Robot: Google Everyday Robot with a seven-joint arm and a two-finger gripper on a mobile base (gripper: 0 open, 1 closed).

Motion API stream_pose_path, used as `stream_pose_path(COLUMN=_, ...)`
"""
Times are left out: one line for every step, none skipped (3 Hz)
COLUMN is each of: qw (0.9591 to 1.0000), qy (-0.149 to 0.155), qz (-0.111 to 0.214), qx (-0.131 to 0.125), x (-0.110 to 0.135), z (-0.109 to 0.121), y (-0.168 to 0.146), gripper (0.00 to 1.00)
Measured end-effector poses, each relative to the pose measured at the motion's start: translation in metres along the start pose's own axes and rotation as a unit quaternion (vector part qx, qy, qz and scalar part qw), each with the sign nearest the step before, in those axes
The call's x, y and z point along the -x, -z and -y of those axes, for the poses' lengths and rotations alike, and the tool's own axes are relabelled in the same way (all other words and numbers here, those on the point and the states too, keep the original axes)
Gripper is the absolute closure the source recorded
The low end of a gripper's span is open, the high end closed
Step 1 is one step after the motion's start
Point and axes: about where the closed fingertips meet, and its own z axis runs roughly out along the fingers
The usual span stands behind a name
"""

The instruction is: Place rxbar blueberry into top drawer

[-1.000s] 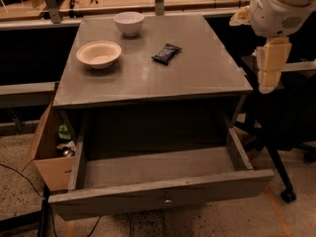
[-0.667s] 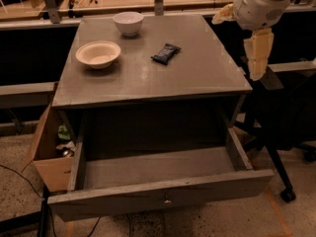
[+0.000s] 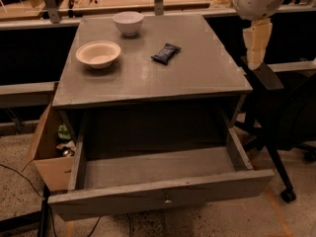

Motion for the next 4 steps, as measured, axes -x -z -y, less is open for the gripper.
stream_pose_path(qw=0.9991, qy=0.029, qz=-0.012, qx=-0.028, x=-0.021, z=0.003, y=-0.018, gripper=0.00)
stream_pose_path(qw=0.9934, qy=0.076, qz=-0.026, qx=-0.082, x=-0.046, z=0.019, y=-0.025, gripper=0.00)
stream_pose_path(qw=0.9812, qy=0.144, qz=-0.077, qx=-0.103, x=-0.053, z=0.038, y=-0.030, gripper=0.00)
stream_pose_path(qw=0.9632, qy=0.210, qz=-0.149, qx=-0.077, x=-0.061, z=0.052, y=-0.057, gripper=0.00)
